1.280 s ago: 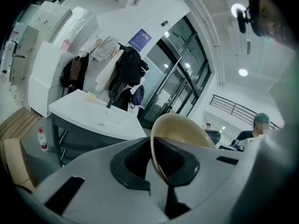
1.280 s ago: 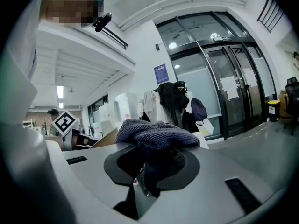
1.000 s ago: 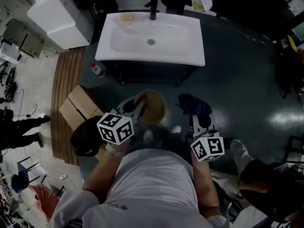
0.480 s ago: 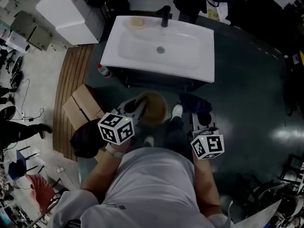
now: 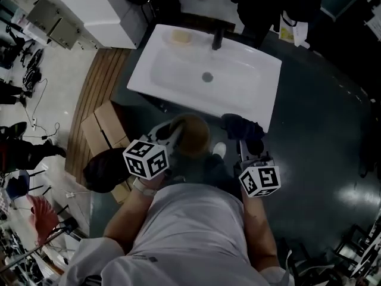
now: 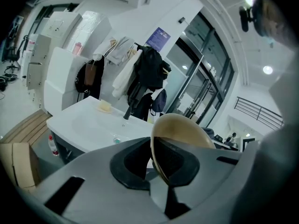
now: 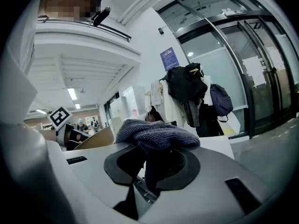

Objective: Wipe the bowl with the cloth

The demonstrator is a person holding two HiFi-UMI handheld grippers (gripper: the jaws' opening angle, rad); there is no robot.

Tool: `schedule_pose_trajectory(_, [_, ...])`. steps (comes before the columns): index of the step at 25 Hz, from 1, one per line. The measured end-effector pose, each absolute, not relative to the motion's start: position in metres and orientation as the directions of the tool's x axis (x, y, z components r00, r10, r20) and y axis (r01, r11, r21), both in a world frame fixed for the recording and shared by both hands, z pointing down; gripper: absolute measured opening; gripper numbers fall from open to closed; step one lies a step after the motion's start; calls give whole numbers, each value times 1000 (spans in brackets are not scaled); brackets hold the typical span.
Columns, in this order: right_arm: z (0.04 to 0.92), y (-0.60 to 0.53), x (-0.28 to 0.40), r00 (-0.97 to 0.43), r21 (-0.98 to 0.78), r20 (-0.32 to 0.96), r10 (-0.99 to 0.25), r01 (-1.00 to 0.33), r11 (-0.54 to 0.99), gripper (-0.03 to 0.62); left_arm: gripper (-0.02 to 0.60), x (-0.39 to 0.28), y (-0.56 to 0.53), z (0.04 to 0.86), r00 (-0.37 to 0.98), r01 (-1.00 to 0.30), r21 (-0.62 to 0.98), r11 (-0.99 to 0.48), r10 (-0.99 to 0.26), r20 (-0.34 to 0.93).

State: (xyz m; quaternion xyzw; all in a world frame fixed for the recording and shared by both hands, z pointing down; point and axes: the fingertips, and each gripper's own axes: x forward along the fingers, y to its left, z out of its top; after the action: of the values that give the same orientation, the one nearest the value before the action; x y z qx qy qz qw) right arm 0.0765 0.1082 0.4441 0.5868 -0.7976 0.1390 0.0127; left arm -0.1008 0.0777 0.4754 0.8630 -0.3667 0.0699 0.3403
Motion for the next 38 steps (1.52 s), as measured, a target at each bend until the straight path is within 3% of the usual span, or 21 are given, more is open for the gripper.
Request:
schedule_pose_trajectory(19, [441, -3, 140, -547, -135, 166, -820, -837, 531, 75, 34, -2, -2, 474, 632, -753, 520, -404, -664, 399])
schedule_pose_trajectory(30, [421, -34, 108, -591, 258, 247, -768, -723, 640, 75, 34, 12, -29, 468, 673, -712, 569, -411, -632, 385])
schedule_pose_trajectory(38, [416, -62, 82, -566, 361, 270, -779, -690, 627, 75, 34, -1, -56, 465, 714, -665, 614, -424, -601, 358])
